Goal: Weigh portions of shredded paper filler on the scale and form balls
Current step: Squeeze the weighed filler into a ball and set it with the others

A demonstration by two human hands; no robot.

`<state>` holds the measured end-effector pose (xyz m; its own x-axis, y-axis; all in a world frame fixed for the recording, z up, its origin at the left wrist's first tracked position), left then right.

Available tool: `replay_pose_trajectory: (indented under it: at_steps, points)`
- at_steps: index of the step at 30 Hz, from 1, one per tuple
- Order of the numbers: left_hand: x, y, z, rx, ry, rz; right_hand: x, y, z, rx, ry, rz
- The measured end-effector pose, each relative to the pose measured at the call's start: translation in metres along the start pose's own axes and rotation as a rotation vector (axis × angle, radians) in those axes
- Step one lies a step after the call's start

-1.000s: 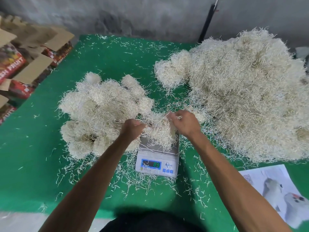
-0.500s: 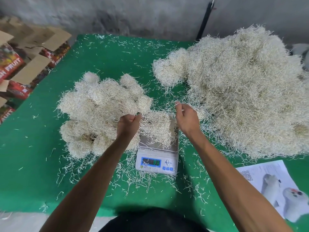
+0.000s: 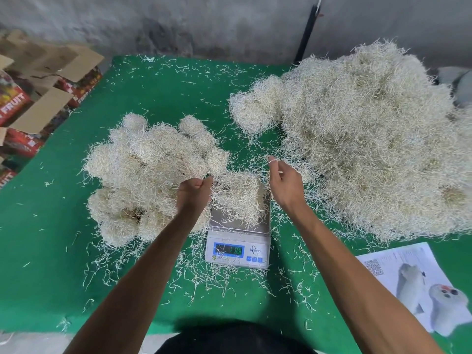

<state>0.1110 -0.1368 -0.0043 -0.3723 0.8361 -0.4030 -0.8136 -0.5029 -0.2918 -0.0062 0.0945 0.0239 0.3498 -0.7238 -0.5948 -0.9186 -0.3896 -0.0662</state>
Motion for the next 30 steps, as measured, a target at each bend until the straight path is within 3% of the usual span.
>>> replay_pose_trajectory:
  at_steps: [4,8,12,14,16,21,23,27,28,30]
  points:
    - [0.000,0.000,0.002,0.014,0.001,0.005,0.000,0.002,0.005,0.020,0.025,0.002]
    - [0.010,0.000,0.005,0.060,-0.030,-0.043,0.011,0.006,0.003,0.000,0.034,-0.114]
    - [0.023,-0.003,0.008,0.067,-0.051,-0.127,0.038,0.014,0.006,0.058,-0.281,-0.394]
    - [0.026,-0.001,0.008,0.052,-0.063,-0.158,0.044,0.018,0.009,0.074,-0.438,-0.447]
    - [0.025,0.001,0.010,0.045,-0.092,-0.169,0.041,0.019,0.006,0.084,-0.322,-0.431]
    - [0.010,0.010,0.029,0.062,-0.225,-0.172,0.009,0.020,-0.030,-0.049,0.408,-0.288]
    - [0.012,0.012,0.046,0.047,-0.314,-0.318,0.000,0.020,-0.047,-0.094,0.509,-0.298]
    - [0.033,0.004,0.081,-0.011,-0.789,-0.817,-0.002,0.021,-0.068,-0.191,0.551,-0.286]
    - [0.035,0.001,0.090,0.034,-0.778,-0.878,0.001,0.021,-0.070,-0.207,0.531,-0.283]
    - [0.037,0.004,0.095,0.012,-0.748,-0.854,0.006,0.023,-0.069,-0.204,0.506,-0.292]
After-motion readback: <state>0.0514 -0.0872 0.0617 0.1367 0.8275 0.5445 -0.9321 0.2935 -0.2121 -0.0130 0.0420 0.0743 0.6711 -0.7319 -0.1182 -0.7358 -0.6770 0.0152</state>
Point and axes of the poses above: each hand's wrist, its own y-axis towards the middle knuckle, its own x-axis out of the palm, z = x × y, the point moved 6 cm from there along y, towards the middle knuckle, and after that the axes turned 13 degrees about -z, right-handed, at the moved point
